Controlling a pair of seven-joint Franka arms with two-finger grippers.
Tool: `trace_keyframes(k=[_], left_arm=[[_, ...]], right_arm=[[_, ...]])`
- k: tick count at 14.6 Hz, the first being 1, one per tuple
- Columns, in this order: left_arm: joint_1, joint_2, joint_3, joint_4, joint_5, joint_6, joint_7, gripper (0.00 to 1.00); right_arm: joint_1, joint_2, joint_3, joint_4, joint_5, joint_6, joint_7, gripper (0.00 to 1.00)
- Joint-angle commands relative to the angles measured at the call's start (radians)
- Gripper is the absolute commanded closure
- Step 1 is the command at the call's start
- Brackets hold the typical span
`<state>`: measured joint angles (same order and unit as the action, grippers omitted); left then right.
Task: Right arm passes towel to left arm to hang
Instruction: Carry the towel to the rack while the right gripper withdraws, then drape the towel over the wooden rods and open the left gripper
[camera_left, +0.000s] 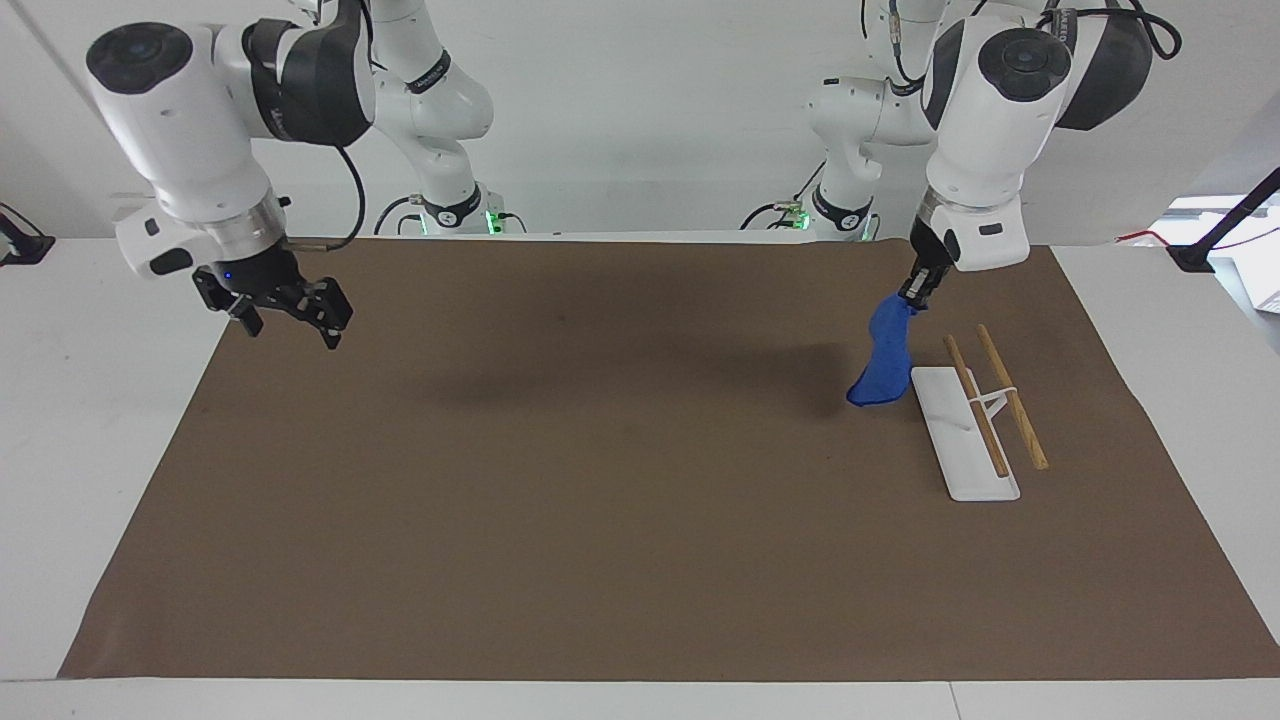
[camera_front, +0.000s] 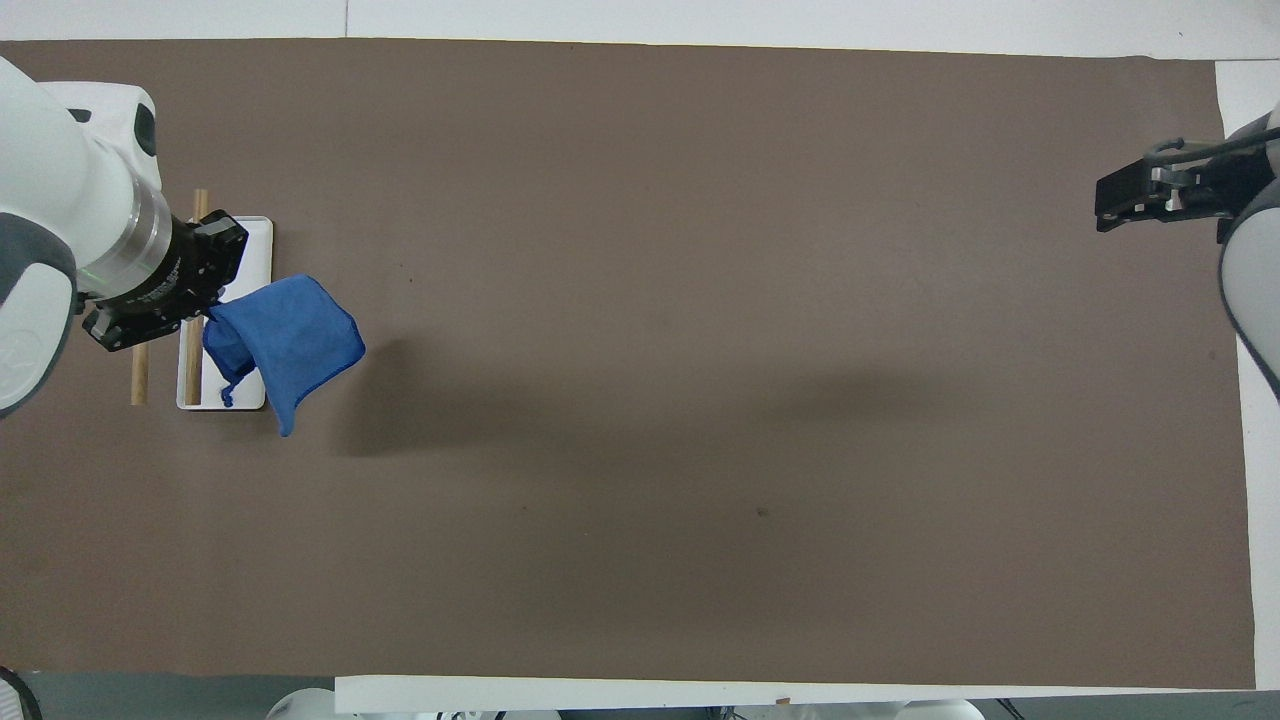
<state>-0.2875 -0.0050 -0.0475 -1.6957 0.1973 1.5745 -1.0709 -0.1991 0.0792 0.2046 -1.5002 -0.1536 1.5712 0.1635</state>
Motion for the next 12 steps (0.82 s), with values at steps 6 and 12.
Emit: trace_keyframes(k=[6, 12], left_arm=[[0.137, 0.011, -0.003, -0.007, 0.142, 0.145, 0.112, 1.00], [0.315, -0.029, -0.003, -0.163, 0.142, 0.381, 0.279, 1.00]], right_arm=[[-0.031, -0.025, 0.007, 0.081, -0.060, -0.286, -0.167, 0.00], [0.001, -0.036, -0.069, 0.064, 0.063, -0.275, -0.167, 0.00]])
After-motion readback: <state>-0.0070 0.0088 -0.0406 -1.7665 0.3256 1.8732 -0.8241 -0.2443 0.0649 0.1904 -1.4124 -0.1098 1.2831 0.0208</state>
